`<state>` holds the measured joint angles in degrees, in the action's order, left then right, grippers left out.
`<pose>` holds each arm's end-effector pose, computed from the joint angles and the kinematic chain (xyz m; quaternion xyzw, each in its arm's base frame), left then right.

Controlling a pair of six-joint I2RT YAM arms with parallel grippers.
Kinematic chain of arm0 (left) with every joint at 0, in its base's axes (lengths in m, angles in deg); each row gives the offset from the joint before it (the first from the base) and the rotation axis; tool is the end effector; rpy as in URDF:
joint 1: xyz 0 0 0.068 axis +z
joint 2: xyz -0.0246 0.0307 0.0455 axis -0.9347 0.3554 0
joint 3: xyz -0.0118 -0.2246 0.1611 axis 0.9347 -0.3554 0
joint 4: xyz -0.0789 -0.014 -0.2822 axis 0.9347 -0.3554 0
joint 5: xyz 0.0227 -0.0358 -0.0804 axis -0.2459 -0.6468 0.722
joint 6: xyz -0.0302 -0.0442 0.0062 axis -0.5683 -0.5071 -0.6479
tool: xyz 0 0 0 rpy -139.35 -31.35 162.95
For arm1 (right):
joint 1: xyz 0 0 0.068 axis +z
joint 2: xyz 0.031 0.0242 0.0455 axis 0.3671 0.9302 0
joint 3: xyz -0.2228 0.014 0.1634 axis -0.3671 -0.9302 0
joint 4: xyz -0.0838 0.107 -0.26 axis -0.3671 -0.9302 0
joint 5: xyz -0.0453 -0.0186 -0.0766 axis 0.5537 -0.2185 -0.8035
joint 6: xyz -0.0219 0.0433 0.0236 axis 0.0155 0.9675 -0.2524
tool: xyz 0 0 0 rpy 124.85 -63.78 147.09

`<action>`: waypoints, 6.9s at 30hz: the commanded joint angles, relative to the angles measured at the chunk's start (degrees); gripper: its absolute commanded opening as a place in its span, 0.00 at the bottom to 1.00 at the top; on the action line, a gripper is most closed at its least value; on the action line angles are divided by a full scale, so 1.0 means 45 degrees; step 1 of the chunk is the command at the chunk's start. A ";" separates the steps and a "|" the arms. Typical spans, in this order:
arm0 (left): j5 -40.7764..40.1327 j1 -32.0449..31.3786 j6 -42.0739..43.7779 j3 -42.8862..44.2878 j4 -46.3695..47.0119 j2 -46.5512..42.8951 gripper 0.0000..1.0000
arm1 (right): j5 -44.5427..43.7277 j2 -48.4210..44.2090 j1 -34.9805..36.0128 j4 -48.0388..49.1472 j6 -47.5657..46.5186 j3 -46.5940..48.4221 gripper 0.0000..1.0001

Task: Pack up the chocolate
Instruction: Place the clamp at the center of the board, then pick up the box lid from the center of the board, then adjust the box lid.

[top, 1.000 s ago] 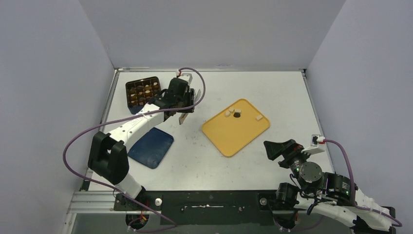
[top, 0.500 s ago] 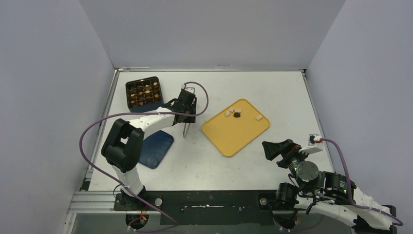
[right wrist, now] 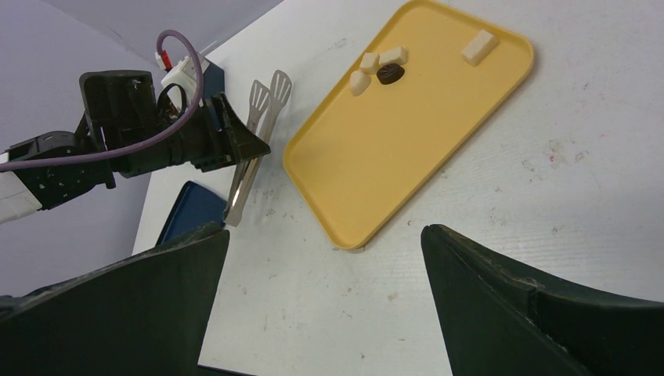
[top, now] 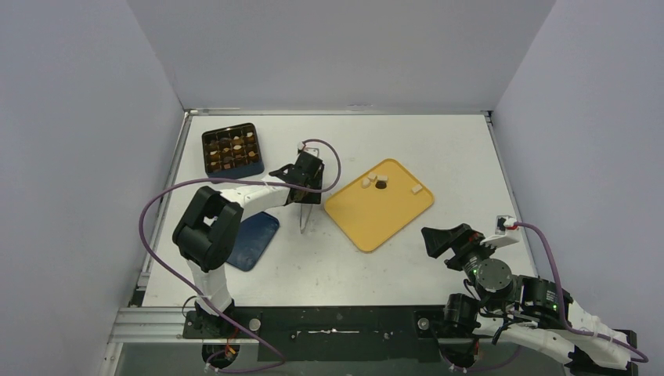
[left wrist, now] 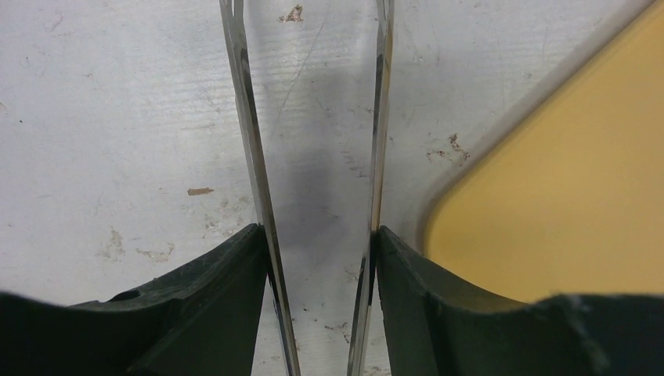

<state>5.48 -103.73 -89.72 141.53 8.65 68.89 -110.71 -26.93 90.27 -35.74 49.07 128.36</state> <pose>0.3449 -0.2263 0.1592 0.0459 0.9450 -0.0376 0.3216 0.0463 0.0486 0.3101 0.1591 0.7849 0.3158 0.5089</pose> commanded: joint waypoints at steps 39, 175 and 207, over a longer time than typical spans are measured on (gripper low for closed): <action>-0.0776 -0.0312 -0.0651 0.0076 -0.0610 -0.2231 0.85 | -0.0222 0.0123 0.0137 0.0093 0.0054 0.0357 1.00; 0.5671 0.3536 -0.9107 -0.3675 0.3586 -1.3868 0.00 | 0.8494 1.4043 -0.0720 2.4297 -1.4008 -0.1335 0.66; 0.4686 0.3517 -1.0441 -0.3402 0.4896 -1.3722 0.00 | 0.7031 1.9634 0.0157 2.8906 -1.5844 0.1086 0.63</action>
<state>26.77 -88.03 -136.01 123.37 25.65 7.63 -76.44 58.93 90.53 86.68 -22.16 129.47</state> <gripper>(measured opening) 0.009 0.642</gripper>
